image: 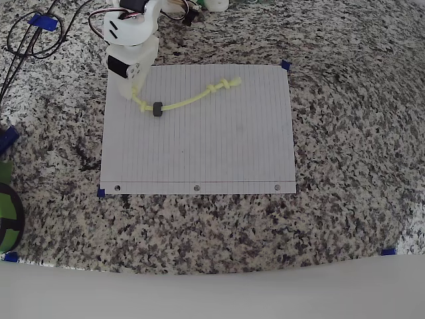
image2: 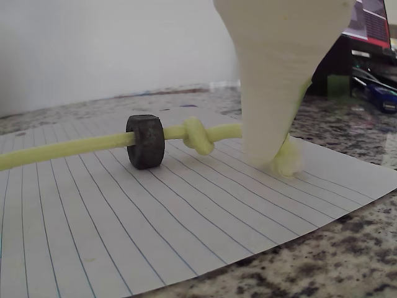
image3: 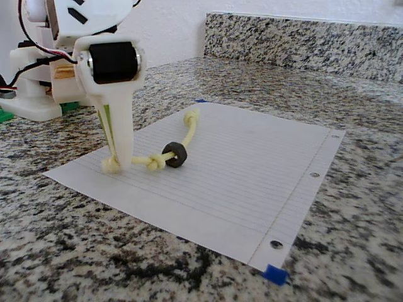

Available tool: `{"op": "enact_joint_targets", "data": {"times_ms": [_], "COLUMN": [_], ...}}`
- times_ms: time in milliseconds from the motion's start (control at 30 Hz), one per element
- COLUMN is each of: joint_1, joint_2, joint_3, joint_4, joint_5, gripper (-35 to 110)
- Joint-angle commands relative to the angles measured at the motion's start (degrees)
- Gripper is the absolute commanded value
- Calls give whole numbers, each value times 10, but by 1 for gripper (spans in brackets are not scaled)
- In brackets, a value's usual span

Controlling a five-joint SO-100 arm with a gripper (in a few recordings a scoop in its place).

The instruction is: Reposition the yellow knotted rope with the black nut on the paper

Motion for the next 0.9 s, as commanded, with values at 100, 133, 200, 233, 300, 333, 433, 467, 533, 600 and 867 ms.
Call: {"op": "enact_joint_targets", "data": {"times_ms": [100, 133, 200, 233, 300, 333, 433, 467, 533, 600, 867], "joint_1": [14, 19, 31, 38, 54, 60, 69, 68, 68, 64, 54], "joint_2": [33, 47, 90, 113, 168, 196, 272, 296, 340, 387, 570], "joint_3": [-18, -18, -18, -18, -15, -12, -7, -4, 6, 30, 142], "joint_4": [-4, -4, -4, -6, -17, -25, -38, -40, -40, -47, -74], "joint_5": [-5, -5, -5, -5, -5, -3, 13, 28, 48, 90, 352], "gripper": [0, 0, 0, 0, 0, 0, 0, 0, 0, 0, 0]}}
